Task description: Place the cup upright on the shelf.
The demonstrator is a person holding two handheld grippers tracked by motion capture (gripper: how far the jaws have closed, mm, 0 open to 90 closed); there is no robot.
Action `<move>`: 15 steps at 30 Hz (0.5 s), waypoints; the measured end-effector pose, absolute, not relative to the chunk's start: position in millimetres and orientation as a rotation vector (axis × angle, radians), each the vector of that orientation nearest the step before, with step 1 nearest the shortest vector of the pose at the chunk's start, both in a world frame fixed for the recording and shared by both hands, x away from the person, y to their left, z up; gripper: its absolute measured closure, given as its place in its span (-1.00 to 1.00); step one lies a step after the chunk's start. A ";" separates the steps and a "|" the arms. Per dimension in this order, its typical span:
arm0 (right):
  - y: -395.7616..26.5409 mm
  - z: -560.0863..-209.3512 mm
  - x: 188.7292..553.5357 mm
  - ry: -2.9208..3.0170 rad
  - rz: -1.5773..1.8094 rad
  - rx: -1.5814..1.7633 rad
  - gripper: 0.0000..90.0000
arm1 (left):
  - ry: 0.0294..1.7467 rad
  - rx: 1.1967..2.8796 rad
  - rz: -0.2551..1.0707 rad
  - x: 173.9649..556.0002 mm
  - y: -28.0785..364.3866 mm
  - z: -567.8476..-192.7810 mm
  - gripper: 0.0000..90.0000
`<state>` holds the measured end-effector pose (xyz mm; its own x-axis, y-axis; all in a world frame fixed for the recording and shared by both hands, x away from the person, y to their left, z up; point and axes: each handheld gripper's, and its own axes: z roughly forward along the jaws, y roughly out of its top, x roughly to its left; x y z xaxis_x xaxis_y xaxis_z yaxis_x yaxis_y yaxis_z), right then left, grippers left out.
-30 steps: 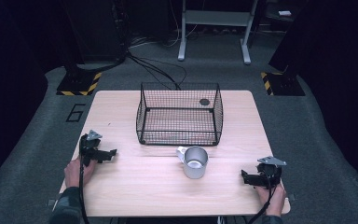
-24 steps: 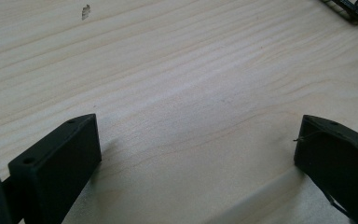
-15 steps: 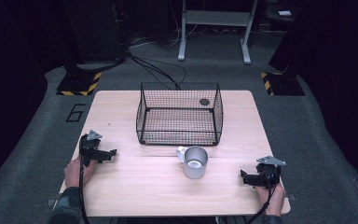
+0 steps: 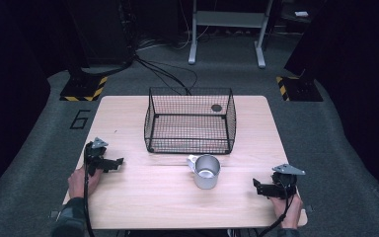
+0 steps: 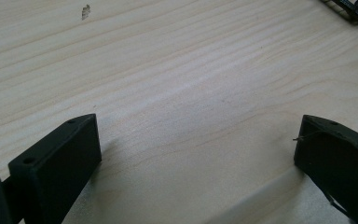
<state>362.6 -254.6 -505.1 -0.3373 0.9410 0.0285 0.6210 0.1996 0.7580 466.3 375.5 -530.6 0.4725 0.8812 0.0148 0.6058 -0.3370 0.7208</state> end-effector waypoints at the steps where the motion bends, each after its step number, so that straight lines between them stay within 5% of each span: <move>1: -253.1 -502.9 362.5 2.040 0.958 1.444 -1.00 | 1.229 2.074 0.534 466.2 375.8 -529.9 -0.99; 15: -228.0 -484.6 356.0 2.093 0.993 1.351 -1.00 | 1.228 2.071 0.537 466.2 375.7 -530.2 -0.99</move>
<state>356.0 -228.0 -484.6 -0.4151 0.9098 0.0070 0.5811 0.2592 0.7714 466.2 375.7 -530.2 0.4742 0.8803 0.0149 0.6084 -0.3399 0.7172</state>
